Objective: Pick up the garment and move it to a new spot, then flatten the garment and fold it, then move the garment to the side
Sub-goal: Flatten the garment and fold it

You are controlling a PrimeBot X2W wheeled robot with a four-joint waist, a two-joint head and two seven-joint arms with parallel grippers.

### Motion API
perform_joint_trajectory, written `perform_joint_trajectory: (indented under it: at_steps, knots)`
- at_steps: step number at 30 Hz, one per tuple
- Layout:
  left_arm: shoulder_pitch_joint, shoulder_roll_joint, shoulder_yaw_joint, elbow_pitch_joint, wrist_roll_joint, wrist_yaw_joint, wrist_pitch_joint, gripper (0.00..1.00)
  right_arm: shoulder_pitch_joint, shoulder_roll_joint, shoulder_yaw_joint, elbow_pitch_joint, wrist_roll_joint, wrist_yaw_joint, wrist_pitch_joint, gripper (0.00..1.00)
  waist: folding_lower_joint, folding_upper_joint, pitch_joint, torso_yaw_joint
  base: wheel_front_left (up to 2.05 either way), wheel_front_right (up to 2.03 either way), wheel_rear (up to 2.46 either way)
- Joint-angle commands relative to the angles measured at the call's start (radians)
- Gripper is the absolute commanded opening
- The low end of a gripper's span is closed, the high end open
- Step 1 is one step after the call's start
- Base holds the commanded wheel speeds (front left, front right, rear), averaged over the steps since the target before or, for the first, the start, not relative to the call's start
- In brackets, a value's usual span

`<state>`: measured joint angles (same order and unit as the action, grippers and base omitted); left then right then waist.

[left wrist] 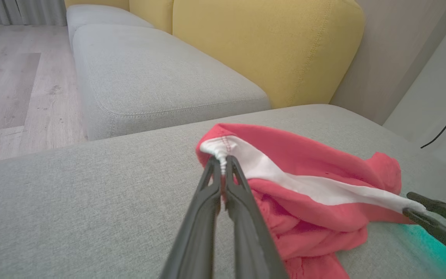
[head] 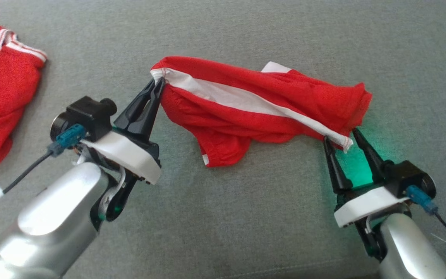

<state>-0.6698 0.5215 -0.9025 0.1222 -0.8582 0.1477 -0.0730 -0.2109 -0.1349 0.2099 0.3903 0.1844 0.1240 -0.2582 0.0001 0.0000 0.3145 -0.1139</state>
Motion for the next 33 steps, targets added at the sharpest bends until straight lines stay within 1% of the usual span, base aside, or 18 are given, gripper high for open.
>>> perform_joint_trajectory:
  at_steps: [1, 3, 4, 6, 9, 13, 16, 17, 19, 22, 24, 27, 28, 30, 33]
  knots:
    - [-0.052, 0.017, 0.049, -0.017, 0.005, -0.004, -0.013, 0.00, -0.009, -0.022, 0.042, -0.001, -0.008, 0.007, -0.004, 1.00, -0.0001, 0.0000, -0.006, 0.010, 0.00, 0.00, 0.00]
    - [-0.055, 0.011, 0.046, -0.010, 0.006, -0.007, -0.015, 0.00, -0.010, -0.032, 0.057, 0.015, -0.012, 0.007, -0.004, 1.00, -0.0001, 0.0000, -0.011, 0.015, 0.00, 0.00, 0.00]
    - [-0.056, 0.009, 0.045, -0.006, 0.007, -0.007, -0.018, 0.00, -0.009, -0.034, 0.057, 0.016, -0.013, 0.007, -0.004, 0.73, -0.0001, 0.0000, -0.014, 0.016, 0.00, 0.00, 0.00]
    - [-0.056, 0.005, 0.044, -0.001, 0.006, -0.008, -0.021, 0.00, -0.009, -0.035, 0.051, 0.003, -0.023, 0.007, -0.004, 0.00, -0.0001, 0.0000, -0.018, 0.018, 0.00, 0.00, 0.00]
    - [-0.054, 0.004, 0.044, 0.003, 0.006, -0.010, -0.028, 0.00, -0.008, -0.032, 0.037, -0.021, -0.037, 0.007, -0.004, 0.00, -0.0001, 0.0000, -0.022, 0.019, 0.00, 0.00, 0.00]
    - [-0.075, 0.009, 0.043, -0.002, 0.031, -0.022, -0.055, 0.00, -0.025, -0.019, -0.042, -0.108, -0.072, 0.007, -0.004, 0.00, -0.0001, 0.0000, -0.029, 0.014, 0.00, 0.00, 0.00]
    - [-0.152, 0.013, 0.037, -0.012, 0.088, -0.039, -0.067, 0.00, -0.096, -0.012, -0.124, -0.188, -0.095, 0.007, -0.004, 0.00, -0.0001, 0.0000, -0.022, 0.004, 0.00, 0.00, 0.00]
    - [-0.191, 0.010, 0.034, -0.009, 0.112, -0.045, -0.066, 0.00, -0.133, -0.020, -0.150, -0.205, -0.106, 0.007, -0.004, 0.00, -0.0001, 0.0000, -0.018, 0.001, 0.00, 0.00, 0.00]
    - [-0.291, -0.008, 0.024, 0.006, 0.160, -0.074, -0.061, 0.00, -0.232, -0.050, -0.190, -0.217, -0.129, 0.007, -0.004, 0.00, -0.0001, 0.0000, 0.000, -0.005, 0.00, 0.00, 0.00]
    - [-0.468, -0.069, 0.001, 0.084, 0.228, -0.141, -0.058, 0.00, -0.423, -0.134, -0.236, -0.201, -0.171, 0.007, -0.004, 0.00, -0.0001, 0.0000, 0.033, -0.008, 0.00, 0.00, 0.00]
    - [-0.578, -0.123, -0.002, 0.170, 0.270, -0.161, -0.082, 0.00, -0.549, -0.190, -0.254, -0.188, -0.198, 0.007, -0.004, 0.00, -0.0001, 0.0000, 0.051, -0.014, 0.00, 0.00, 0.00]
    - [-0.709, -0.199, 0.025, 0.278, 0.321, -0.164, -0.158, 0.00, -0.689, -0.247, -0.265, -0.193, -0.231, 0.007, -0.004, 0.00, -0.0001, 0.0000, 0.075, -0.027, 0.00, 0.00, 0.00]
    - [-0.755, -0.233, 0.057, 0.311, 0.338, -0.163, -0.181, 0.00, -0.736, -0.273, -0.260, -0.213, -0.238, 0.007, -0.004, 0.00, -0.0001, 0.0000, 0.093, -0.032, 0.00, 0.00, 0.00]
    - [-0.761, -0.248, 0.095, 0.306, 0.360, -0.156, -0.187, 0.00, -0.741, -0.294, -0.243, -0.238, -0.241, 0.007, -0.004, 0.00, -0.0001, 0.0000, 0.111, -0.034, 0.00, 0.00, 0.00]
    - [-0.683, -0.239, 0.136, 0.231, 0.418, -0.155, -0.188, 0.00, -0.673, -0.299, -0.233, -0.278, -0.223, 0.007, -0.004, 0.00, -0.0001, 0.0000, 0.140, -0.029, 0.00, 0.00, 0.00]
